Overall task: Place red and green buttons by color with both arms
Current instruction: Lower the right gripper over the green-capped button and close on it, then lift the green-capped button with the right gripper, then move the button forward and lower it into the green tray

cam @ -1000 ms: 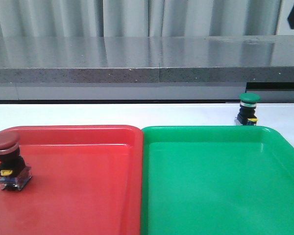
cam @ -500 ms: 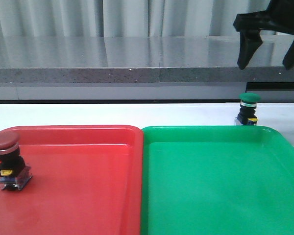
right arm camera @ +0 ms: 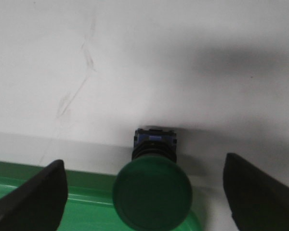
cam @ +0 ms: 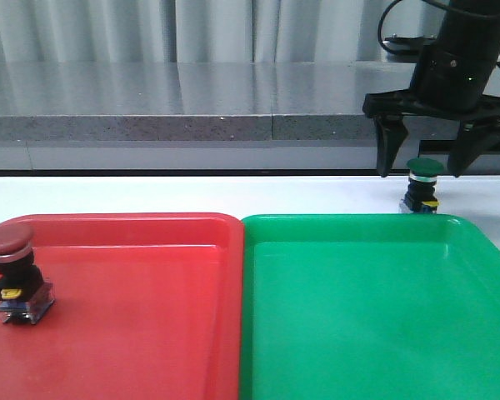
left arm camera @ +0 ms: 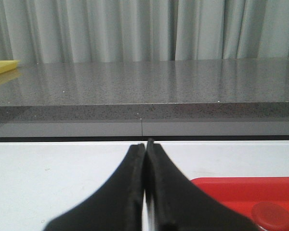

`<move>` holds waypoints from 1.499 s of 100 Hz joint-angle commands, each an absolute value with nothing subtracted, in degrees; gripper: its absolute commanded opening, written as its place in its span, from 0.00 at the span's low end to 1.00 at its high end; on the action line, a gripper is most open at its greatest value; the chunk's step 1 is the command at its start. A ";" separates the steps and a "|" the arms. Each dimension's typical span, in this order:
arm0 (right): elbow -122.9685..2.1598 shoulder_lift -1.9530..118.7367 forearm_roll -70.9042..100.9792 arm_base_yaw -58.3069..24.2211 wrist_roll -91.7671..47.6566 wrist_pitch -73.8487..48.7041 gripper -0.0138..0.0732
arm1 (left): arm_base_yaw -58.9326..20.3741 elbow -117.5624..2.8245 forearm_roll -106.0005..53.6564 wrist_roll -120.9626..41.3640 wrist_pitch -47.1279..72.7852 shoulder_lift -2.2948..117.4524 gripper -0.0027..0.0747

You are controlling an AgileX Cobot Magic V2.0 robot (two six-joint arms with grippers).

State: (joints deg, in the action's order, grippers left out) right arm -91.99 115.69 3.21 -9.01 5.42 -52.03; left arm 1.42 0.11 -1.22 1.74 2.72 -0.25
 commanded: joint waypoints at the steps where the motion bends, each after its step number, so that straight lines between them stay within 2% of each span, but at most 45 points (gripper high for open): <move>1: -93.89 113.51 3.50 -8.94 5.44 -51.72 0.90 | 1.29 0.72 -1.72 2.37 -1.84 -2.09 0.01; 11: -93.89 113.84 3.50 -8.94 5.44 -51.95 0.84 | 1.29 0.72 -1.72 2.37 -1.84 -2.09 0.01; 27: -93.95 113.84 3.50 -8.94 5.44 -51.90 0.58 | 1.29 0.72 -1.72 2.37 -1.84 -2.09 0.01; 37: -93.95 113.84 3.50 -8.94 5.44 -51.41 0.48 | 1.29 0.72 -1.72 2.37 -1.84 -2.09 0.01; 61: -94.02 112.59 3.50 -8.99 5.44 -51.05 0.47 | 1.29 0.72 -1.72 2.37 -1.84 -2.09 0.01; 91: -92.59 103.00 1.37 -10.52 10.05 -52.92 0.47 | 1.29 0.72 -1.72 2.37 -1.84 -2.09 0.01; 128: -75.56 90.82 -2.34 -19.34 20.31 -47.59 0.47 | 1.29 0.72 -1.72 2.37 -1.84 -2.09 0.01; 150: -67.17 88.74 -2.40 -25.58 24.14 -43.87 0.47 | 1.29 0.72 -1.72 2.37 -1.84 -2.09 0.01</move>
